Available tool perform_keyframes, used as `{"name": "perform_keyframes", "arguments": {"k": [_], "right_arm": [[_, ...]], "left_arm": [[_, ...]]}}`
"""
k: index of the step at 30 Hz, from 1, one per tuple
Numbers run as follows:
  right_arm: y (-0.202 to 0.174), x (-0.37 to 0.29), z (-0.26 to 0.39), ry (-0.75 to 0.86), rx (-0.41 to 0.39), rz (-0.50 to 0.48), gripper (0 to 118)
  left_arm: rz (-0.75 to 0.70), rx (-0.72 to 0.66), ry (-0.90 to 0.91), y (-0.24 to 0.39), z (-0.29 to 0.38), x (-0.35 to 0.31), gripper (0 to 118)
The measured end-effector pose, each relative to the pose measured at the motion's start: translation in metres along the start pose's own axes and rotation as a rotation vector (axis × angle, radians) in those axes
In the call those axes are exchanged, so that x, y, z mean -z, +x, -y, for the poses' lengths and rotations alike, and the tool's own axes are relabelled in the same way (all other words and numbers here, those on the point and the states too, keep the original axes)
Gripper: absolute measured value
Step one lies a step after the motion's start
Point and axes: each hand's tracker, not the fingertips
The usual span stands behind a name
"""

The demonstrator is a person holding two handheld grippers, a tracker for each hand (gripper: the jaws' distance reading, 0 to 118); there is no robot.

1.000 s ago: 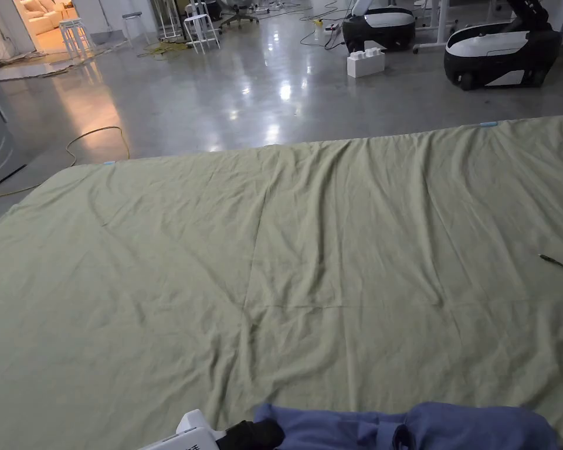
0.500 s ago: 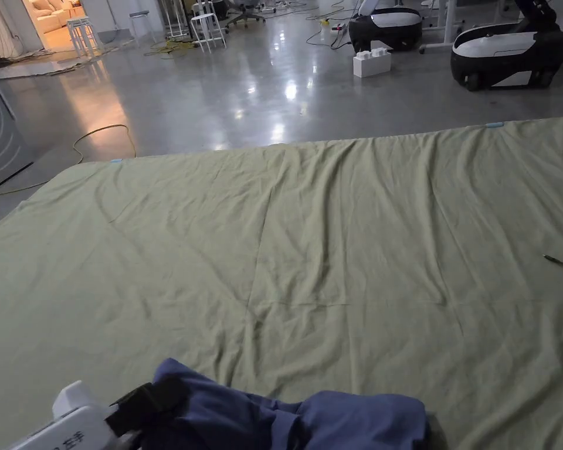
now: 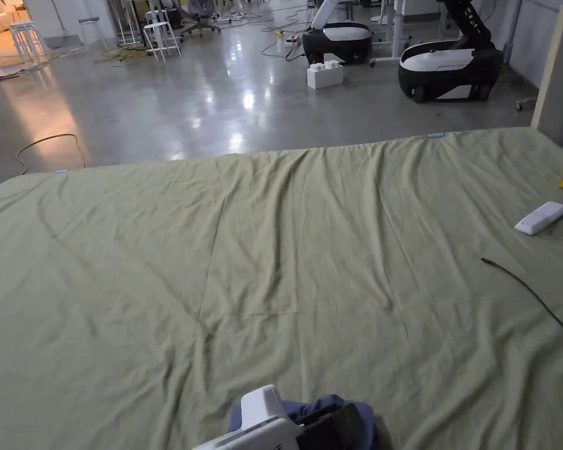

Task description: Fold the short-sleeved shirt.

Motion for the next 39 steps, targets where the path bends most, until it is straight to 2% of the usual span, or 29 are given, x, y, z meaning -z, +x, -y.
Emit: {"name": "perform_keyframes", "arguments": {"k": [2,4,5,6,7,8,9,12,15,17,20,22,24,26,29,30,32,33,34,35,36,37,38,39], "right_arm": [[0.008,0.0,0.005,-0.008,0.023,0.014,1],[0.015,0.001,0.009,-0.008,0.057,0.019,1],[0.018,0.003,0.01,-0.007,0.072,0.017,1],[0.019,0.004,0.01,-0.005,0.085,0.014,1],[0.02,0.006,0.009,-0.006,0.095,0.011,1],[0.017,0.006,0.006,-0.005,0.1,0.009,1],[0.015,0.006,0.004,-0.003,0.1,0.007,1],[0.011,0.006,0.001,0.004,0.085,0.001,1],[0.006,0.008,0.001,-0.011,0.077,-0.011,1],[0.001,0.012,0.007,-0.043,0.07,-0.03,1],[-0.015,0.03,0.02,-0.148,0.079,-0.098,1],[-0.033,0.052,0.024,-0.217,0.023,-0.161,1],[-0.056,0.076,0.022,-0.238,-0.076,-0.193,1],[-0.081,0.111,0.014,-0.275,-0.149,-0.249,1],[-0.114,0.173,0.005,-0.303,-0.192,-0.285,1],[-0.124,0.193,0.004,-0.309,-0.231,-0.272,1],[-0.141,0.237,0.006,-0.371,-0.352,-0.136,1],[-0.144,0.256,0.012,-0.44,-0.417,-0.1,1],[-0.144,0.277,0.021,-0.514,-0.466,-0.095,1],[-0.139,0.294,0.035,-0.623,-0.457,-0.095,1],[-0.135,0.298,0.038,-0.585,-0.435,-0.073,1],[-0.133,0.291,0.024,-0.539,-0.361,-0.092,1],[-0.131,0.288,0.017,-0.588,-0.308,-0.09,1],[-0.128,0.291,0.017,-0.602,-0.286,-0.095,1]], "left_arm": [[-0.009,0.058,0.07,0.005,-0.001,-0.022,82],[-0.101,0.1,0.181,0.001,-0.006,-0.042,83],[-0.112,0.068,0.2,-0.001,-0.007,-0.048,81],[-0.105,0.029,0.2,-0.006,-0.009,-0.049,68],[-0.066,-0.019,0.171,-0.012,-0.009,-0.044,47],[-0.051,-0.056,0.157,-0.015,-0.007,-0.036,16],[-0.074,-0.052,0.126,-0.016,-0.002,-0.024,6],[0.017,-0.033,-0.009,-0.022,0.019,0.019,5],[-0.16,0.089,-0.132,-0.025,0.041,0.064,0],[-0.115,0.104,-0.036,-0.017,0.038,0.06,0],[-0.118,0.148,-0.068,-0.009,0.028,0.05,0],[-0.055,0.103,-0.019,-0.005,0.016,0.022,0],[0.111,0.054,0.098,-0.006,0.004,-0.013,0],[0.087,0.084,0.154,-0.007,-0.009,-0.05,0],[0.001,0.109,0.168,-0.023,-0.026,-0.091,0],[-0.005,0.099,0.157,-0.032,-0.029,-0.101,0],[-0.068,0.076,0.087,-0.051,-0.033,-0.115,1],[-0.087,0.068,0.058,-0.06,-0.032,-0.119,1],[-0.096,0.051,0.036,-0.07,-0.029,-0.123,4],[-0.09,0.044,0.025,-0.078,-0.026,-0.126,14],[-0.082,0.027,0.03,-0.084,-0.023,-0.125,38],[-0.087,-0.021,0.017,-0.091,-0.021,-0.12,63],[-0.091,-0.064,-0.012,-0.099,-0.021,-0.112,87],[-0.068,-0.097,-0.031,-0.107,-0.022,-0.103,105]]}}
